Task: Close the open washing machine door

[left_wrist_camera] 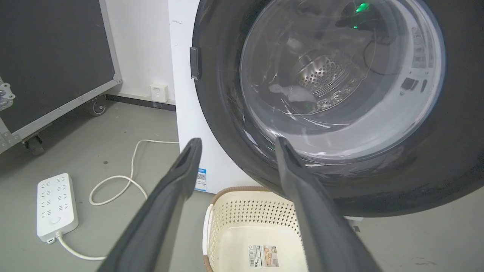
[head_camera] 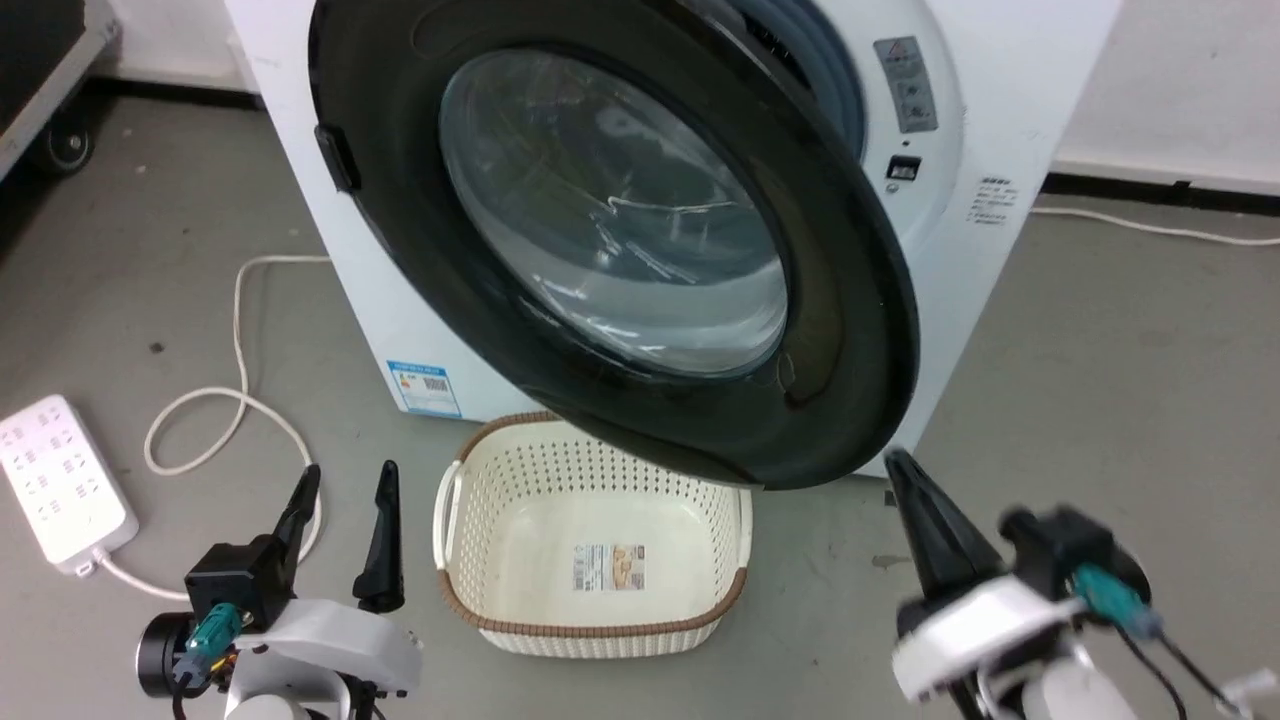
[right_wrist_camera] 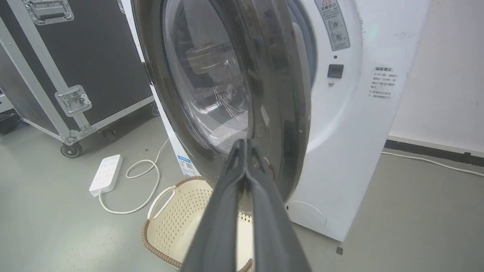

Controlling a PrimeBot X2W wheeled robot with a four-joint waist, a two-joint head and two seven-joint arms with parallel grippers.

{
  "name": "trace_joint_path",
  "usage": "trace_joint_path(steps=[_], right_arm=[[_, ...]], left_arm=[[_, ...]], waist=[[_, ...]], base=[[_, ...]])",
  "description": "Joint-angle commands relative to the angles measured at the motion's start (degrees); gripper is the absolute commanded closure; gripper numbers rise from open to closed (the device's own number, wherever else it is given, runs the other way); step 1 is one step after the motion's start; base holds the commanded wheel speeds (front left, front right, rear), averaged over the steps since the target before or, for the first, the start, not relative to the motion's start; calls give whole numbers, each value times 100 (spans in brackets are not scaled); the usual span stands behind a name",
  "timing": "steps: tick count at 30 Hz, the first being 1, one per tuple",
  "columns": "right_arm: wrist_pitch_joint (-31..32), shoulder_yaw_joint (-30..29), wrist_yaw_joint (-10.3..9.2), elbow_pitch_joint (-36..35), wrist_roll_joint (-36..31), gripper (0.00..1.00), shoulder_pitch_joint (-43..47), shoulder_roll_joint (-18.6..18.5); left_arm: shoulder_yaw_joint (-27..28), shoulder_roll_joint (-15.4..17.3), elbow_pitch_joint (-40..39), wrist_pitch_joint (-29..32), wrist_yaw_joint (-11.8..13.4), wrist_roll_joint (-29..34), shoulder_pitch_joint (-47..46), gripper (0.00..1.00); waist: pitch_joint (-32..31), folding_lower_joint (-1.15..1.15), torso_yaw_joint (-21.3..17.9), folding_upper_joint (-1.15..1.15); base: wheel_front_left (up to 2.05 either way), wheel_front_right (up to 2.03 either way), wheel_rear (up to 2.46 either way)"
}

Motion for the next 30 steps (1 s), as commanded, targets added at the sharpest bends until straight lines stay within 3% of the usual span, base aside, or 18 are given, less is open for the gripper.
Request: trace_joint_path(steps=[1, 14, 30], right_arm=[[29, 12, 5, 57, -27, 100, -154, -1], [90, -563, 5, 1293, -291, 100, -1521, -1], [-74, -2245, 5, 1967, -1107, 100, -3358, -1]], left_arm=[[0, -20, -9, -43, -1, 15, -56, 0], [9, -107, -2, -94, -80, -29, -376, 0], [353, -250, -244, -122, -326, 83, -897, 0]], waist=[[59, -1, 40, 0], [476, -1, 291, 0], [1510, -1, 593, 0]], base=[[0, 0, 0], [0, 0, 0], [0, 0, 0]])
